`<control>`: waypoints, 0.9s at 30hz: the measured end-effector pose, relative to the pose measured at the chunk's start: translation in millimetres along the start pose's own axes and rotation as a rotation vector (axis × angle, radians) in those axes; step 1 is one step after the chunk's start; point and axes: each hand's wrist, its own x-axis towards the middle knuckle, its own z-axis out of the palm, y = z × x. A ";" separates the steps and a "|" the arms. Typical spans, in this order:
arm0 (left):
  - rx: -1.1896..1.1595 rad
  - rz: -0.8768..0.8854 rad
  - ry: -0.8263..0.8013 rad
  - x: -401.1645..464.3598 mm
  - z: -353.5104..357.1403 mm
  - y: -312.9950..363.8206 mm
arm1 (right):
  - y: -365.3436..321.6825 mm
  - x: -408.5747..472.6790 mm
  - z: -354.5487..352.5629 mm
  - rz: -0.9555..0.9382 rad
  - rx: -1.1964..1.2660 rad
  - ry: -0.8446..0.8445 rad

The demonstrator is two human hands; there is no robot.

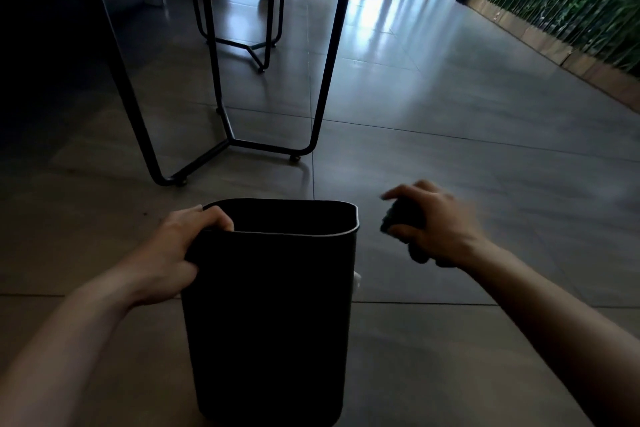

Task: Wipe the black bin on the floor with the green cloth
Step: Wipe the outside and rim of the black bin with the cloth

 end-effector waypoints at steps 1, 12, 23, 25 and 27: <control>-0.007 -0.027 -0.024 -1.1 -0.9 -1.9 | -8.8 7.3 3.2 -0.092 -0.092 -0.077; 0.247 -0.161 0.072 -3.3 -2.3 -0.8 | -41.5 -0.8 -2.4 -0.444 -0.327 -0.263; -0.158 0.222 0.261 -3.7 9.8 48.7 | -94.0 5.9 -32.2 -0.301 -0.283 -0.357; -0.074 0.255 0.173 -4.3 18.7 52.8 | -99.8 13.5 -29.4 -0.249 -0.285 -0.336; 0.059 0.254 0.136 -2.6 24.5 49.5 | -102.5 16.6 -24.7 -0.231 -0.285 -0.279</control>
